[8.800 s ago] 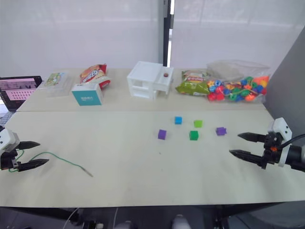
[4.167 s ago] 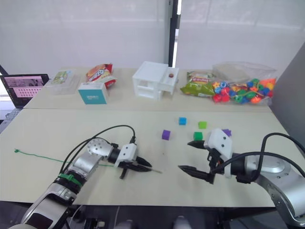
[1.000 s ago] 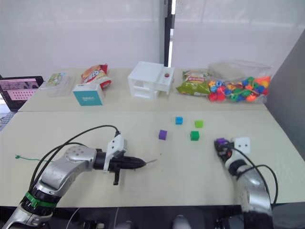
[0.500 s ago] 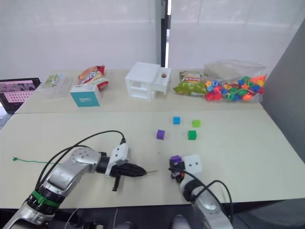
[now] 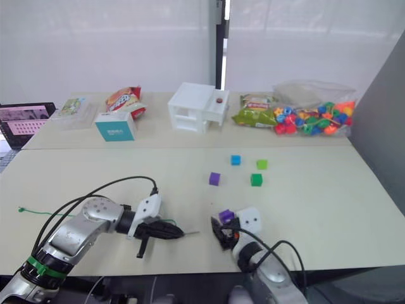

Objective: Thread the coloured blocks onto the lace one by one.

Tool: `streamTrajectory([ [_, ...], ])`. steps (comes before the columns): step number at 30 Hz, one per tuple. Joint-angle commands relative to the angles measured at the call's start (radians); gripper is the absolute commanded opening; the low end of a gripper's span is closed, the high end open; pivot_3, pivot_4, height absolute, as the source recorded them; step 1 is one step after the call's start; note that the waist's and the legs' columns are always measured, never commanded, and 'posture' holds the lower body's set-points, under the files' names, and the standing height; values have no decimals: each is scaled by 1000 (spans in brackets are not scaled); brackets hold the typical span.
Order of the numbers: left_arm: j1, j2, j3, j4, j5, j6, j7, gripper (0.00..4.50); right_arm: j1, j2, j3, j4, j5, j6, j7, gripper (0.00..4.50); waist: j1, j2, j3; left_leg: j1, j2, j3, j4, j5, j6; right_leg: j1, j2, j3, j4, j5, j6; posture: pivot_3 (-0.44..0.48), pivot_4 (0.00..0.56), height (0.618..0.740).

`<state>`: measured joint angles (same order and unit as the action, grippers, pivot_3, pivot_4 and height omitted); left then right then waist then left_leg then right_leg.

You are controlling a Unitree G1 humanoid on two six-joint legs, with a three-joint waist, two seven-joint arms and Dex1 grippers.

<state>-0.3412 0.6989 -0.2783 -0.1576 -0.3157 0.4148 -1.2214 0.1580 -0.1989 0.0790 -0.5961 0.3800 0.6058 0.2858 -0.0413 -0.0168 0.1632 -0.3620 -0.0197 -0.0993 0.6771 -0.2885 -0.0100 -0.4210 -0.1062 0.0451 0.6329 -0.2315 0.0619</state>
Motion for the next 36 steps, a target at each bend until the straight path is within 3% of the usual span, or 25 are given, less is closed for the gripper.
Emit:
streamTrajectory([
  [1, 13, -1, 45, -13, -9, -14, 26, 0, -73, -95, -138, -98, 181, 105, 88, 4456, 1, 0, 0, 0, 0, 0, 0, 0, 0, 0, 0, 0, 0, 0, 0, 0, 150, 740],
  [4, 39, -9, 62, -26, -7, -16, 57, 0, -184, -251, -235, -81, 325, 185, 209, 4456, 1, 0, 0, 0, 0, 0, 0, 0, 0, 0, 0, 0, 0, 0, 0, 0, 150, 740],
  [5, 50, -20, 70, -34, -7, -17, 77, 0, -246, -362, -215, -39, 299, 174, 321, 4456, 0, 0, 0, 0, 0, 0, 0, 0, 0, 0, 0, 0, 0, 0, 0, 0, 150, 740],
  [8, 70, -44, 78, -65, -14, -8, 113, 0, -434, -621, -102, 109, 215, 96, 634, 4456, -1, 1, 1, 0, 0, 1, 1, 0, 1, 1, 0, 0, -1, 0, 0, 0, 150, 740],
  [12, 82, -54, 68, -92, -5, -5, 125, 0, -642, -739, 118, 285, 41, -94, 909, 4456, 1, 1, 2, 0, 1, 1, 0, -1, 1, 1, 1, -2, -2, 0, 0, 0, 150, 740],
  [15, 86, -52, 69, -86, 13, -20, 138, 0, -790, -721, 259, 416, -79, -203, 1048, 4456, -2, 1, 2, -2, 1, 1, 1, -1, 1, 0, 0, -2, -2, 0, 0, 0, 150, 740],
  [20, 86, -53, 79, -82, 23, -29, 162, 0, -931, -659, 419, 571, -277, -367, 1154, 4456, 2, 1, 2, -5, 1, 1, 2, 0, 1, -3, 0, -2, -2, 0, 0, 0, 150, 740],
  [31, 88, -86, 40, -41, 79, -82, 180, 0, -954, -576, 468, 651, -422, -406, 1178, 4456, 13, 1, 2, -6, 0, 1, 2, 0, 0, -4, -2, -2, -2, 1, 0, 0, 150, 740],
  [36, 73, -105, 26, -21, 73, -96, 158, 0, -915, -566, 443, 596, -386, -332, 1190, 2856, 17, 1, 2, -6, 0, 1, 2, 0, 0, -4, -2, -2, -2, 1, 0, 0, 150, 740],
])
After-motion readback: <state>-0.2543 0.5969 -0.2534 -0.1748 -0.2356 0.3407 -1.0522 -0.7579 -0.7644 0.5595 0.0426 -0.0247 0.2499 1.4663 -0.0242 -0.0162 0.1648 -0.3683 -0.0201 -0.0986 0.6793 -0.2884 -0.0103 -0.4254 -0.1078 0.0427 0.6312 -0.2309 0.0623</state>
